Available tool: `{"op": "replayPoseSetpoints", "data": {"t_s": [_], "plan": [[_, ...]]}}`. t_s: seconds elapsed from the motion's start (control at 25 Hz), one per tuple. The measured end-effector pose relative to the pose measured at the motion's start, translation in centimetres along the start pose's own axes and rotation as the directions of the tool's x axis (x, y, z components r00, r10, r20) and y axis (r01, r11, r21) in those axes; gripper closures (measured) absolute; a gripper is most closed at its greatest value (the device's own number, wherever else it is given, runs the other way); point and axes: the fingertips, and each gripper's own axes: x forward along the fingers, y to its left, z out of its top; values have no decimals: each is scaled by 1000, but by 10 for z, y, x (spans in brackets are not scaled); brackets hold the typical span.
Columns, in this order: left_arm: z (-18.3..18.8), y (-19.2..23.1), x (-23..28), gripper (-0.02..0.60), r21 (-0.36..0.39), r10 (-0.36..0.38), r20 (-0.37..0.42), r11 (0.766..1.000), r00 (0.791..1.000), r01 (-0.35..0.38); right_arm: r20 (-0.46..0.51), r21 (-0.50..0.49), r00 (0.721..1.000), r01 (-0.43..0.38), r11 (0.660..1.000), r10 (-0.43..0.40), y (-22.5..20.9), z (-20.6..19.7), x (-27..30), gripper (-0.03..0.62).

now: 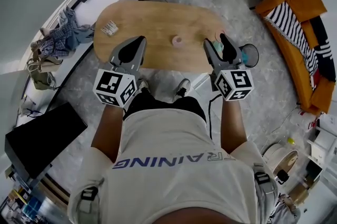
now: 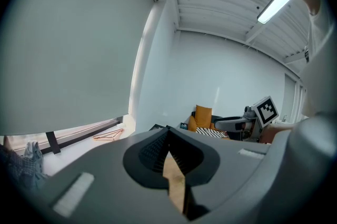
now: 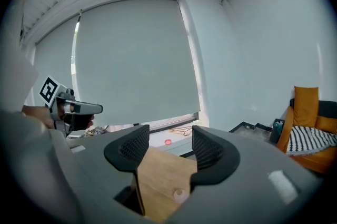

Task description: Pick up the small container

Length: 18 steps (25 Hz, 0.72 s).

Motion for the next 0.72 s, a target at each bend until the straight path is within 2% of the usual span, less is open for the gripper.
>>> {"op": "replayPoseSetpoints", "data": {"t_s": [0.32, 0.52, 0.72], "plan": [[2, -5, 5, 580, 3, -5, -3, 1000, 1000, 5, -43, -28, 999, -35, 999, 34, 4, -9, 4, 135], [-1, -5, 6, 580, 4, -7, -14, 1000, 1000, 7, -67, -26, 996, -56, 998, 54, 7, -16, 7, 100], [-14, 0, 12, 580, -7, -1, -41, 1000, 999, 0, -115, -10, 989, -99, 995, 97, 13, -38, 21, 97]]}}
